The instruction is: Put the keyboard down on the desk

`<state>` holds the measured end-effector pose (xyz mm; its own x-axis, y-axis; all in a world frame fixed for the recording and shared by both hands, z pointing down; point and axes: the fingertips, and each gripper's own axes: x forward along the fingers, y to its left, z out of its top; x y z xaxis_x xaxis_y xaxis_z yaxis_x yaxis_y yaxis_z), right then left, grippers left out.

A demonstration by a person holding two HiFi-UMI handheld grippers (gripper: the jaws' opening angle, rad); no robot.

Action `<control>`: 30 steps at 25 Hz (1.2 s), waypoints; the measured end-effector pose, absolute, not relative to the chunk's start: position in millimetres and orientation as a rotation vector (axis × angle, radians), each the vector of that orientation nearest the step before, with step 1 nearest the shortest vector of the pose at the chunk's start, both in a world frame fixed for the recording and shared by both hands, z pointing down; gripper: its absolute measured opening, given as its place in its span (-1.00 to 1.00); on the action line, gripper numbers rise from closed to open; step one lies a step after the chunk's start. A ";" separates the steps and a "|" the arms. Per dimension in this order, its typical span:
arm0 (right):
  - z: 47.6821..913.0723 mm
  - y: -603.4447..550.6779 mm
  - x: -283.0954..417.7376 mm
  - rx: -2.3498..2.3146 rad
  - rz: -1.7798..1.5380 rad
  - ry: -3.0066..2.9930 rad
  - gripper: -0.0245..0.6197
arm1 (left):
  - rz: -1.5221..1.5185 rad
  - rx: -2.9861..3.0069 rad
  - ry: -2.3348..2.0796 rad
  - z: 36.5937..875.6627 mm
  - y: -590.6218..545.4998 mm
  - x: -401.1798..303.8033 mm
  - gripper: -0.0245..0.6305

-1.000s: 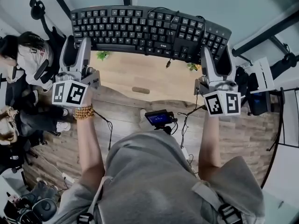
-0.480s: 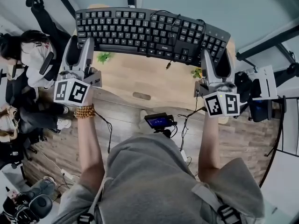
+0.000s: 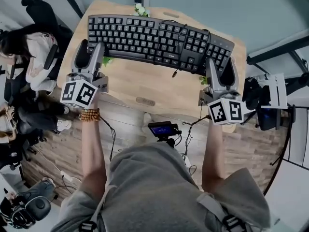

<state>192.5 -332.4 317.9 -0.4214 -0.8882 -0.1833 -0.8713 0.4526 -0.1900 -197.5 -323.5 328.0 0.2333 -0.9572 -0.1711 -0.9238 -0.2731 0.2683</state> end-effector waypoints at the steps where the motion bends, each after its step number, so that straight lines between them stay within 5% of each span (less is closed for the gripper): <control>1: 322.3 -335.1 192.5 -1.522 -0.110 2.452 0.01 | -0.447 2.370 -1.819 332.3 -326.3 -197.6 -0.02; 30: 530.0 -387.8 182.7 -1.649 -0.648 2.556 0.00 | -0.047 2.069 -1.692 548.5 -377.3 -208.6 -0.03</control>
